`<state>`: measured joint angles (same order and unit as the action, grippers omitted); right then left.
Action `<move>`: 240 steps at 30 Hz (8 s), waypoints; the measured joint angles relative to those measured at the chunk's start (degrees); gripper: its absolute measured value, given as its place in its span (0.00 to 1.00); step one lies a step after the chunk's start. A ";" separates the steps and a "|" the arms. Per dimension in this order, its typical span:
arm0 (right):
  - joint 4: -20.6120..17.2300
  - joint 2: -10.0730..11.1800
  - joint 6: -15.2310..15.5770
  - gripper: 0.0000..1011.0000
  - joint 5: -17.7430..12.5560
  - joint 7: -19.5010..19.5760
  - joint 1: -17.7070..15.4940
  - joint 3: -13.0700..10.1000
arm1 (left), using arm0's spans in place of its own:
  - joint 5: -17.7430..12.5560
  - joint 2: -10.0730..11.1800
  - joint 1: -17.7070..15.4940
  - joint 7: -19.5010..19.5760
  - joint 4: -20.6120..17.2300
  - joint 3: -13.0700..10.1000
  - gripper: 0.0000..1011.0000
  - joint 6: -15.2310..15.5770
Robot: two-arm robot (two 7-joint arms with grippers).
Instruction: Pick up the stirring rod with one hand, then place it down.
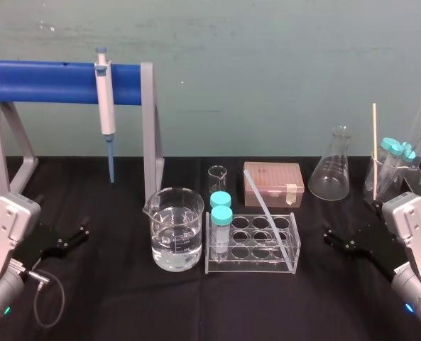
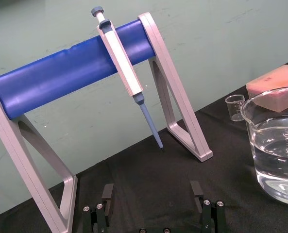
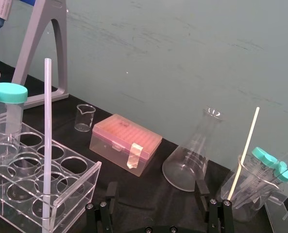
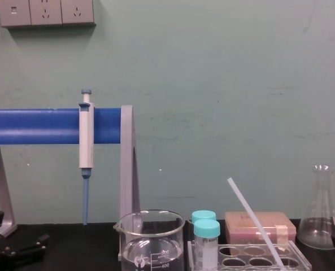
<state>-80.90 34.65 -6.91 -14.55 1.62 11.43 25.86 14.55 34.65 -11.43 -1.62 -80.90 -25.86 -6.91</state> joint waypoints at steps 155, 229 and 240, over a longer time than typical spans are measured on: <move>29.95 -16.59 -12.01 0.52 -2.69 -38.96 21.11 -1.47 | 0.00 0.00 0.00 0.00 0.00 0.00 0.99 0.00; 15.77 -17.45 -30.87 0.07 -2.58 -32.04 8.78 -13.82 | 0.00 0.00 0.00 0.00 0.00 0.00 0.99 0.00; 14.42 -17.91 -30.31 0.07 -1.58 -31.48 7.05 -15.05 | 0.00 0.00 0.00 0.00 0.00 0.00 0.99 0.00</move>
<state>-66.48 16.74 -37.22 -16.13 -29.86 18.48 10.81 14.55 34.65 -11.43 -1.62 -80.90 -25.86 -6.91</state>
